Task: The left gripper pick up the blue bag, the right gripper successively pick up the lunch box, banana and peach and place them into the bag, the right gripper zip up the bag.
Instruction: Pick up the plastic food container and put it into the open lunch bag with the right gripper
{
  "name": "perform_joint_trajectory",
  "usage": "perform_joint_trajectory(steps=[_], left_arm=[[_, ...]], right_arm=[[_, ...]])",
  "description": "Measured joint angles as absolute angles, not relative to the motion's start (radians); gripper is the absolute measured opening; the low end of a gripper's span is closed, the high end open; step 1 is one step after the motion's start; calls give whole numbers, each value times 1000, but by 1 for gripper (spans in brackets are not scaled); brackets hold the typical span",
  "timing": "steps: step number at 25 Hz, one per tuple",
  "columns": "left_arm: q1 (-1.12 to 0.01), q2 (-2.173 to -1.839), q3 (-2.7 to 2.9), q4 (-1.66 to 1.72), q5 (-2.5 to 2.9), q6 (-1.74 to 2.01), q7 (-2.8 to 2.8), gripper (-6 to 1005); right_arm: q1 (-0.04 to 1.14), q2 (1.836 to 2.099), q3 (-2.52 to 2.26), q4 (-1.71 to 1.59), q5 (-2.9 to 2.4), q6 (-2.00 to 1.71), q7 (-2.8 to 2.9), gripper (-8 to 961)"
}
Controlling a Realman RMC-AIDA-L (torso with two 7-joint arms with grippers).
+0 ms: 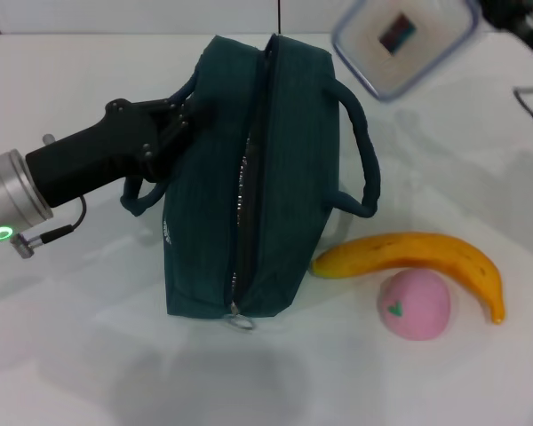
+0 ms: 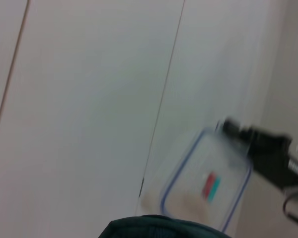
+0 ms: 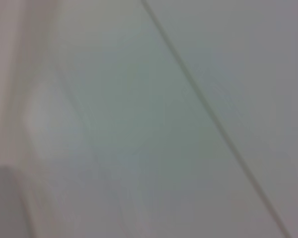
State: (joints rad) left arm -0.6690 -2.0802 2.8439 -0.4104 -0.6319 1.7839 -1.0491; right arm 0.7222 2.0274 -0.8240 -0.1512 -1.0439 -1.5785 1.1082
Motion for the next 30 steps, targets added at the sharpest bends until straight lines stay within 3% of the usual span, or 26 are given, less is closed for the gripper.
perform_joint_trajectory(steps=[10, 30], left_arm=[[-683, -2086, 2844, -399, -635, 1735, -1037, 38], [-683, -2081, 2844, -384, -657, 1703, -1020, 38]], right_arm=[[898, 2028, -908, -148, -1026, -1659, 1180, 98], [826, 2028, -1318, -194, -1025, -1402, 1291, 98]])
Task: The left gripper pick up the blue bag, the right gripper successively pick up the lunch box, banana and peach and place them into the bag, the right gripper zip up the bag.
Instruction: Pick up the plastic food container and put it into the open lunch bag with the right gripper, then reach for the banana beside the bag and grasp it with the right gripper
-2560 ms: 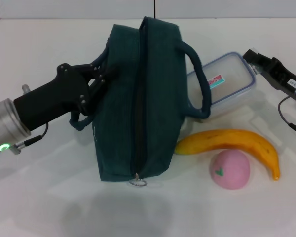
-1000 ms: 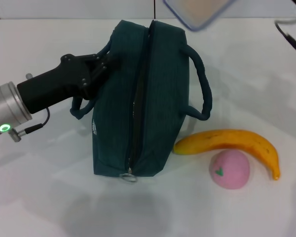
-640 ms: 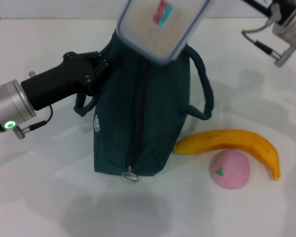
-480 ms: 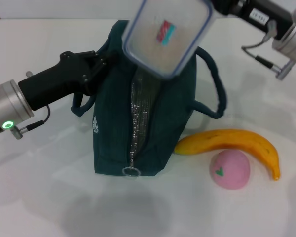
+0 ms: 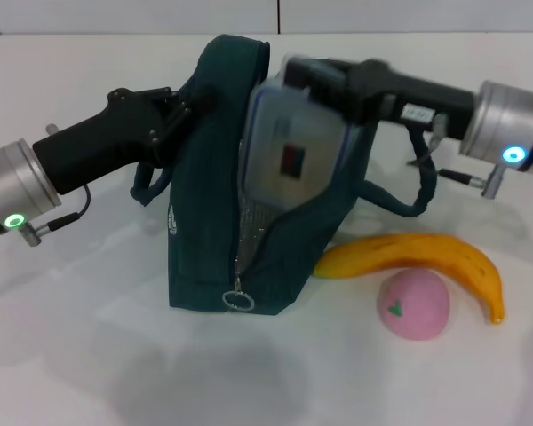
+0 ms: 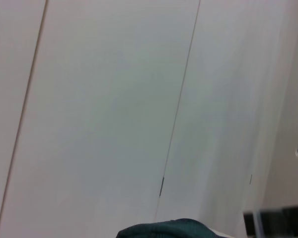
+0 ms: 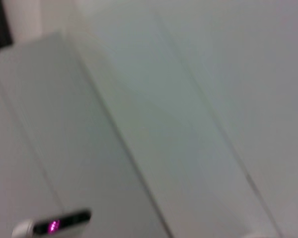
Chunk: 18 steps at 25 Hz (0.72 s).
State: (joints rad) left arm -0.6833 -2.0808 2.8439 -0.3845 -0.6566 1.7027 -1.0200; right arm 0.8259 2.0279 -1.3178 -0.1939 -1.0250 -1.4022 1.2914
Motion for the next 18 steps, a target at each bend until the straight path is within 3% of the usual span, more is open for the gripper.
perform_joint_trajectory(steps=[6, 12, 18], left_arm=[[-684, -2081, 2844, -386, -657, 1699, -1018, 38], [-684, -2082, 2844, -383, -657, 1692, -1017, 38], [-650, -2079, 2843, -391, -679, 1692, -1013, 38]], right_arm=[[804, 2028, -1398, -307, -1024, -1374, 1302, 98], [704, 2021, -1399, -459, -1028, -1338, 1290, 275], [495, 1976, -1389, -770, -1157, -1306, 1318, 498]])
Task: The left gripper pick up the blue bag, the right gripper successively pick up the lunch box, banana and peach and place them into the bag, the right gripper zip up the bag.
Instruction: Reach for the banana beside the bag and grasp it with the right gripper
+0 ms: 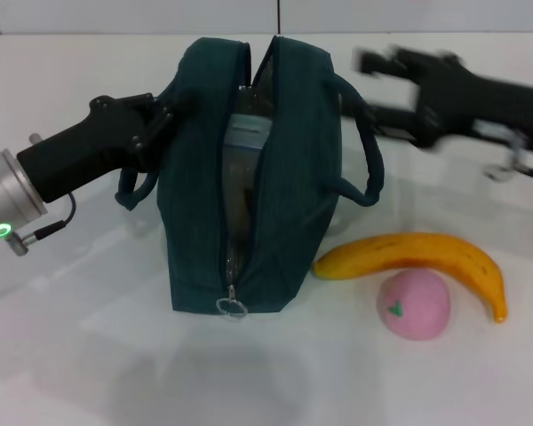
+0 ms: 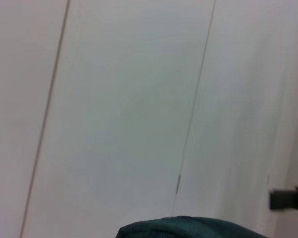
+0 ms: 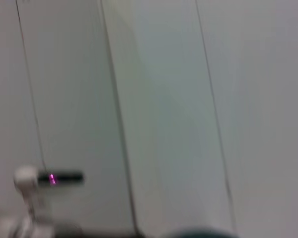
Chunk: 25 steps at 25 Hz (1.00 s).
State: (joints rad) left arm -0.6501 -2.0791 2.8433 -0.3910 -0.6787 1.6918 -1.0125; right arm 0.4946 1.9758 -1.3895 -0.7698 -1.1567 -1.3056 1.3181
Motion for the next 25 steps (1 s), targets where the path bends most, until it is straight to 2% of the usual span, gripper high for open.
perform_joint_trajectory(steps=[2, 3, 4, 5, 6, 9, 12, 25], left_arm=[[-645, -2079, 2844, -391, -680, 1692, -1012, 37], [-645, -2079, 2844, -391, -680, 1692, -1012, 37], [-645, -2079, 2844, -391, -680, 1692, -1011, 37], [-645, -2079, 2844, -391, -680, 1692, -1009, 37], [-645, -2080, 2844, -391, -681, 1692, -1007, 37], [-644, -2080, 2844, -388, -681, 1692, -1004, 37], [-645, -2082, 2844, -384, -681, 1693, -1001, 37], [-656, -2083, 2844, -383, -680, 1693, -998, 37]], right_arm=[[397, 1958, -1385, -884, -1246, -1275, 1338, 556], [397, 1958, -1385, -884, -1246, -1275, 1338, 585], [306, 1961, -1325, -949, -1364, -1274, 1338, 614], [259, 1976, -1260, -959, -1458, -1297, 1329, 643], [259, 1976, -1260, -959, -1458, -1297, 1329, 672], [215, 1997, -1167, -923, -1570, -1334, 1290, 770], [205, 1999, -1157, -844, -1580, -1332, 1216, 874], [226, 2002, -1164, -707, -1549, -1256, 1081, 870]])
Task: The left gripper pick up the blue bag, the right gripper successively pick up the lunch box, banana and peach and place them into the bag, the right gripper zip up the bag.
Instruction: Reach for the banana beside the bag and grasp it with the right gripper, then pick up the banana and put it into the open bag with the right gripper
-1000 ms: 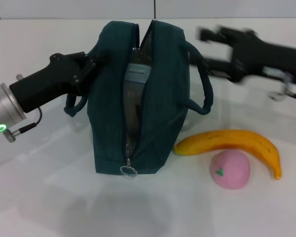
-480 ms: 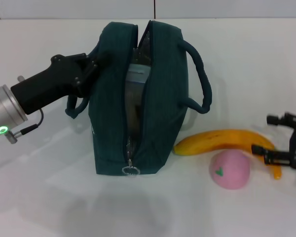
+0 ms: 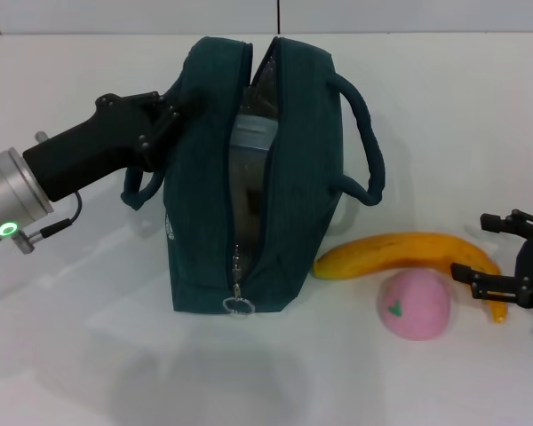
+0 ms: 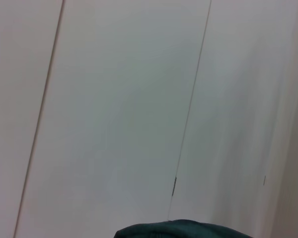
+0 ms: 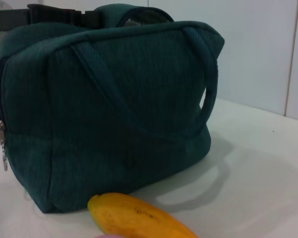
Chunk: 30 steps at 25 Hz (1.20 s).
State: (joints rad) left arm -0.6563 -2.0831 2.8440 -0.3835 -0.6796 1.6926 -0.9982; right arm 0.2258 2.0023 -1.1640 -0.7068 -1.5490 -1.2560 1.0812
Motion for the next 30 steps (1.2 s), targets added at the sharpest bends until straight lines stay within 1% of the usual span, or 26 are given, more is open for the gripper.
perform_joint_trajectory(steps=[17, 22, 28, 30], left_arm=[[-669, -2081, 2844, -383, -683, 1693, -999, 37], [-668, -2081, 2844, -383, -683, 1695, -999, 38], [-664, -2081, 2844, -383, -683, 1697, -999, 38], [-663, -2082, 2844, -383, -683, 1698, -999, 38]], right_arm=[[266, 2006, -1207, -673, -1574, -1229, 1087, 841], [266, 2006, -1200, -673, -1574, -1232, 1102, 675], [254, 2006, -1138, -673, -1508, -1241, 1096, 445], [249, 2006, -1119, -670, -1467, -1243, 1085, 441]])
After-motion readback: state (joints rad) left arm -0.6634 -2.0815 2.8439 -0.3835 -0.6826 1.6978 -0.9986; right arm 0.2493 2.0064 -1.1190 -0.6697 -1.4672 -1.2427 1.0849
